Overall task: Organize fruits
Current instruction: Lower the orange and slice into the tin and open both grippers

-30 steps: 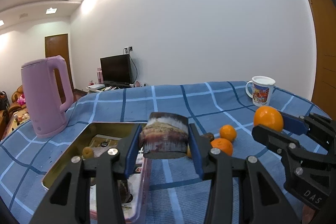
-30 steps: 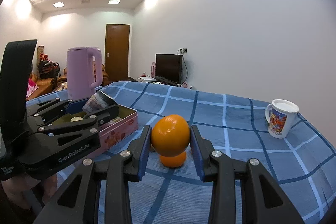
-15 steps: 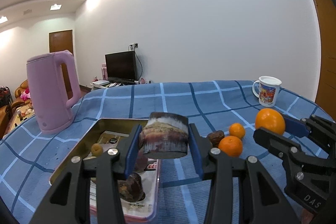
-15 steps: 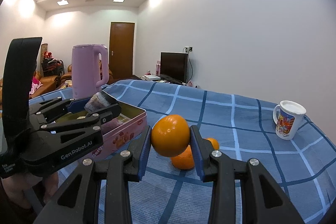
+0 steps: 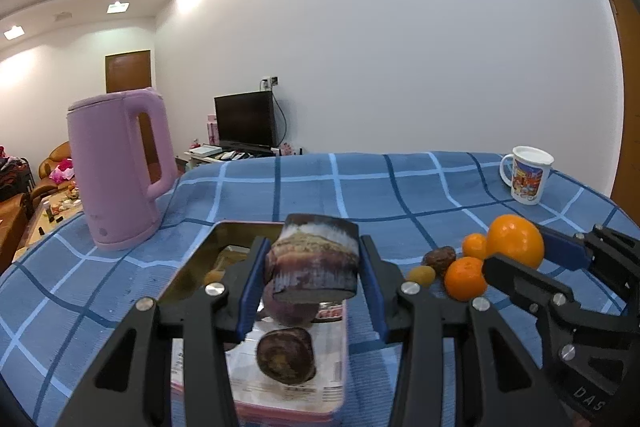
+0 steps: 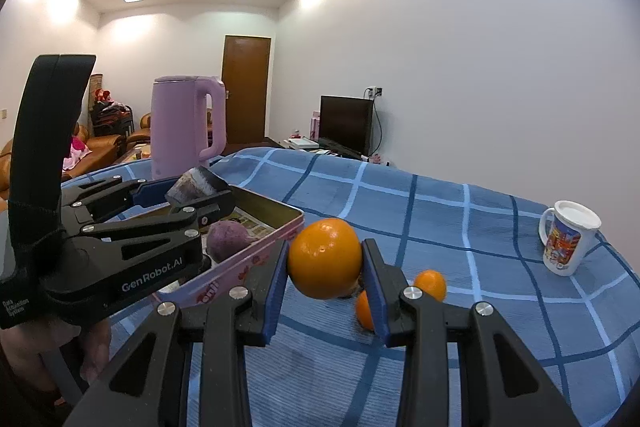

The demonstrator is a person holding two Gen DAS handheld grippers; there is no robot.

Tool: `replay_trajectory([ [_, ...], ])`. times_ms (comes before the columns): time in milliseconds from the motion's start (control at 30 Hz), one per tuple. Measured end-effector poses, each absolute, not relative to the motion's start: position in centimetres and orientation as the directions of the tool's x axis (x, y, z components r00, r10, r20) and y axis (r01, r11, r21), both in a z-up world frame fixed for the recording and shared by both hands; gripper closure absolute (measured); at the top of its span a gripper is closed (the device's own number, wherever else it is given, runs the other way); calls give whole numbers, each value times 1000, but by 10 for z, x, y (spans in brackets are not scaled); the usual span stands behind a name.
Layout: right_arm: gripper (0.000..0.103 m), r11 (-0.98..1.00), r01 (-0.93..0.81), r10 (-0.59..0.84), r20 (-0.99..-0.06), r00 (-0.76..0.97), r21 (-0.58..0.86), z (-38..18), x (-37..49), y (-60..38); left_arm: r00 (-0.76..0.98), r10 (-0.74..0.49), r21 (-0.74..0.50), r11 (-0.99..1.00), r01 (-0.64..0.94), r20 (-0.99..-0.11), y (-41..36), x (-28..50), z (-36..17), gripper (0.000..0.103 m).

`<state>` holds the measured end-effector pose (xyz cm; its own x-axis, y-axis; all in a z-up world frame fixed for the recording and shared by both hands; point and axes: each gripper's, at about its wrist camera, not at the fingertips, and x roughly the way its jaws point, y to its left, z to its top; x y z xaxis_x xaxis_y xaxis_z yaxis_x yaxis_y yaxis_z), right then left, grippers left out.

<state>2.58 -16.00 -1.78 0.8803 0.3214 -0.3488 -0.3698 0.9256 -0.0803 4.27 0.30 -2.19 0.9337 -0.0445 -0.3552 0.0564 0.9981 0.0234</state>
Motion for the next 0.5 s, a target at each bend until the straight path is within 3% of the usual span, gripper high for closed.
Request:
replay_trajectory([
  [500, 65, 900, -428, 372, -371, 851, -79, -17, 38, -128, 924, 14, 24, 1000, -5, -383, 34, 47, -21, 57],
])
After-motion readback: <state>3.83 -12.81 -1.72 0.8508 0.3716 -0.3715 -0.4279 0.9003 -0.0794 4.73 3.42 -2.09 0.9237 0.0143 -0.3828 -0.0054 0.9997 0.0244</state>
